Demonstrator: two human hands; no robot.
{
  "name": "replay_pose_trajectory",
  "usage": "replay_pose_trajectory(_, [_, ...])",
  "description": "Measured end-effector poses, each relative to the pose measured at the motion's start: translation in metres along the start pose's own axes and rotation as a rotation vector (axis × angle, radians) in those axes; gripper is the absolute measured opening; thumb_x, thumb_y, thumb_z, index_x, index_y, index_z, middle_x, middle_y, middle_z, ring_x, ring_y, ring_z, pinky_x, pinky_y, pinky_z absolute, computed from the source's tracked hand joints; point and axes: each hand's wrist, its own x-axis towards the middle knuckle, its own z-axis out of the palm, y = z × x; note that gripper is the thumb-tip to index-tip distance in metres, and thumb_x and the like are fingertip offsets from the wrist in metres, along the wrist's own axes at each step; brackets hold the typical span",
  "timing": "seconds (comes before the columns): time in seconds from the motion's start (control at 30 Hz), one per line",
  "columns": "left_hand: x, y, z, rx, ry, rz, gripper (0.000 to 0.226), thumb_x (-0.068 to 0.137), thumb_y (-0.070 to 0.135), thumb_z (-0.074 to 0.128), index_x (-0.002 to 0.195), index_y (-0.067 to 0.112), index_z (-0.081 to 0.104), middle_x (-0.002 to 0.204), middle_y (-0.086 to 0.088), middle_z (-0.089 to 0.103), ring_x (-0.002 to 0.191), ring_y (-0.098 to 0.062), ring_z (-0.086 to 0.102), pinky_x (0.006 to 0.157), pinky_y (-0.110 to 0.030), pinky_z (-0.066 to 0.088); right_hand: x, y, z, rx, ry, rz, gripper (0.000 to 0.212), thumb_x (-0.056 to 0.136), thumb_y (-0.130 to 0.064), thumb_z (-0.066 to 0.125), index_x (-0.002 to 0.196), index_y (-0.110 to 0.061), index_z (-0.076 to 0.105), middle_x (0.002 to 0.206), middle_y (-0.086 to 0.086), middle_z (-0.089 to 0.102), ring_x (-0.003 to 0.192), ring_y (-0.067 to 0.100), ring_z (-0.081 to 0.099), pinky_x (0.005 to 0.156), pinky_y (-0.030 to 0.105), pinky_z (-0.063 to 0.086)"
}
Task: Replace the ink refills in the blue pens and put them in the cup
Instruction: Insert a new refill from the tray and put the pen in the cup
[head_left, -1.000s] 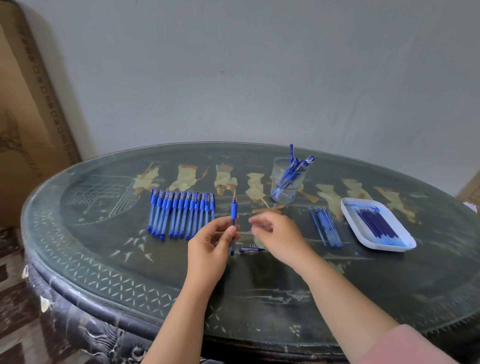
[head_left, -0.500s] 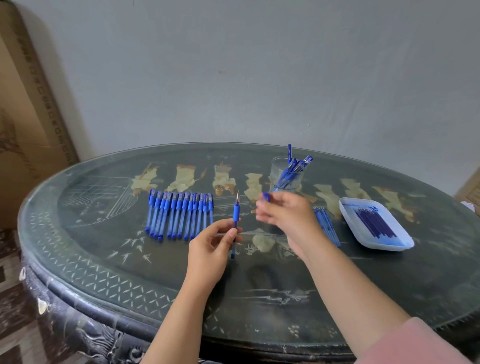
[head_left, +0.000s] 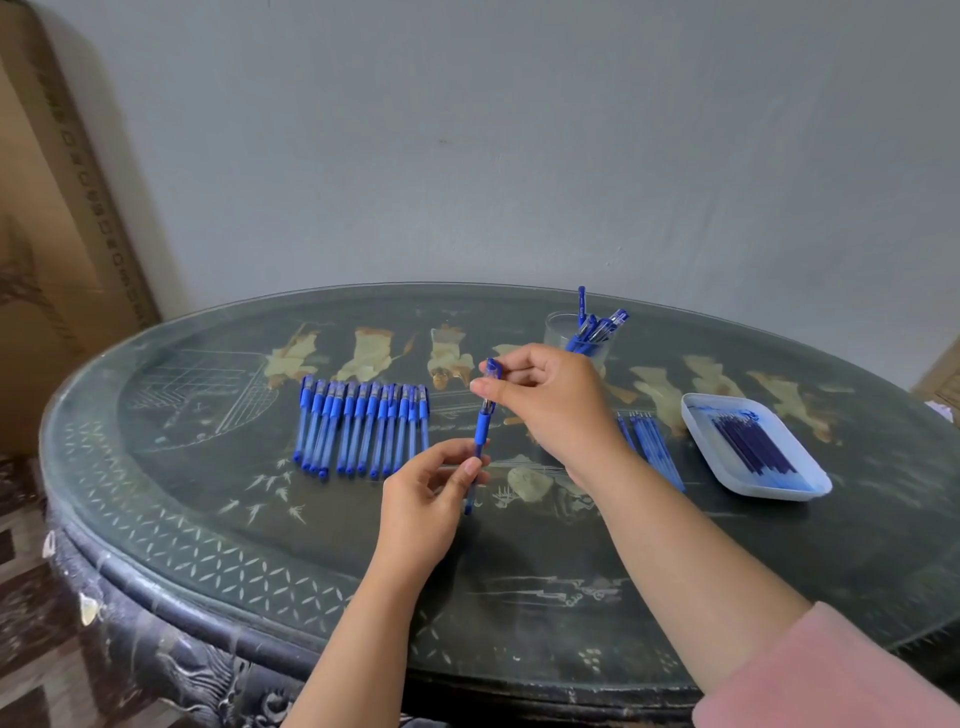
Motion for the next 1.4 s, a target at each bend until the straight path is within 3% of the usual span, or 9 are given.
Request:
replay_pose_trajectory(0.43, [-0.001,0.001,-0.001,0.013,0.001,0.021,0.022,0.093,0.004,0.062,0.099,0.024,0.069,0.092,-0.001,0.075,0.085,-0.015,0.073,0.083,-0.032,0.058,-0.005,0.01,0.006,-0.143,-0.004,-0.033,0.013,0.081,-0.019,0.079,0.088,-0.014,0.07,0.071,0.003,0.068,0.078,0.017,0.069,0.075,0.025,0.055])
replay_pose_trajectory(0.67, [-0.002,0.004,-0.001,0.039,-0.005,0.031,0.023,0.093,0.004,0.061,0.1,0.024,0.069,0.092,0.0,0.075,0.084,-0.013,0.073,0.082,-0.028,0.058,-0.006,0.008,0.006,-0.168,-0.026,-0.033,0.01,0.081,-0.018,0.078,0.082,-0.017,0.068,0.077,0.002,0.071,0.071,0.009,0.066,0.074,0.026,0.056])
replay_pose_trajectory(0.87, [-0.001,0.004,-0.001,0.036,-0.009,0.014,0.018,0.092,0.005,0.062,0.106,0.015,0.07,0.093,0.0,0.075,0.084,-0.012,0.072,0.082,-0.029,0.058,-0.005,0.014,0.013,-0.213,-0.008,-0.062,0.011,0.087,-0.021,0.072,0.093,-0.014,0.066,0.075,-0.004,0.064,0.078,0.019,0.067,0.078,0.041,0.057])
replay_pose_trajectory(0.97, [0.0,0.005,-0.002,0.055,0.012,0.017,0.017,0.091,0.011,0.065,0.103,0.021,0.071,0.091,0.004,0.075,0.085,-0.011,0.071,0.081,-0.026,0.058,-0.006,0.018,0.012,-0.234,-0.013,-0.088,0.009,0.091,-0.022,0.067,0.096,-0.015,0.064,0.084,0.0,0.067,0.08,0.018,0.068,0.078,0.044,0.057])
replay_pose_trajectory(1.07, [0.002,0.009,-0.007,0.006,0.086,0.009,0.014,0.091,0.019,0.067,0.102,0.025,0.072,0.092,0.006,0.075,0.087,-0.01,0.07,0.077,-0.022,0.055,0.0,0.014,0.0,-0.155,0.072,-0.099,0.005,0.091,-0.02,0.067,0.091,-0.019,0.062,0.083,0.001,0.068,0.075,0.019,0.069,0.074,0.047,0.058])
replay_pose_trajectory(1.23, [0.013,0.014,-0.031,0.035,0.29,0.062,0.012,0.092,0.02,0.066,0.1,0.025,0.073,0.092,0.01,0.074,0.086,-0.002,0.067,0.073,-0.014,0.051,0.031,-0.003,-0.045,-0.016,0.389,-0.159,0.013,0.091,-0.017,0.067,0.086,-0.026,0.058,0.085,0.005,0.069,0.068,0.026,0.071,0.072,0.047,0.059])
replay_pose_trajectory(1.33, [0.019,0.014,-0.047,-0.001,0.428,0.063,0.012,0.093,0.018,0.065,0.098,0.026,0.072,0.093,0.01,0.073,0.087,-0.001,0.067,0.073,-0.013,0.049,0.053,-0.011,-0.066,-0.027,0.574,-0.258,0.01,0.091,-0.018,0.066,0.092,-0.022,0.058,0.085,-0.002,0.066,0.073,0.025,0.072,0.073,0.039,0.059])
replay_pose_trajectory(1.4, [0.021,0.011,-0.054,0.014,0.48,0.05,0.013,0.094,0.018,0.063,0.096,0.029,0.07,0.093,0.011,0.072,0.087,0.0,0.066,0.074,-0.014,0.046,0.068,-0.01,-0.074,-0.042,0.653,-0.297,0.011,0.09,-0.02,0.067,0.092,-0.026,0.058,0.086,-0.006,0.064,0.078,0.024,0.071,0.077,0.044,0.059])
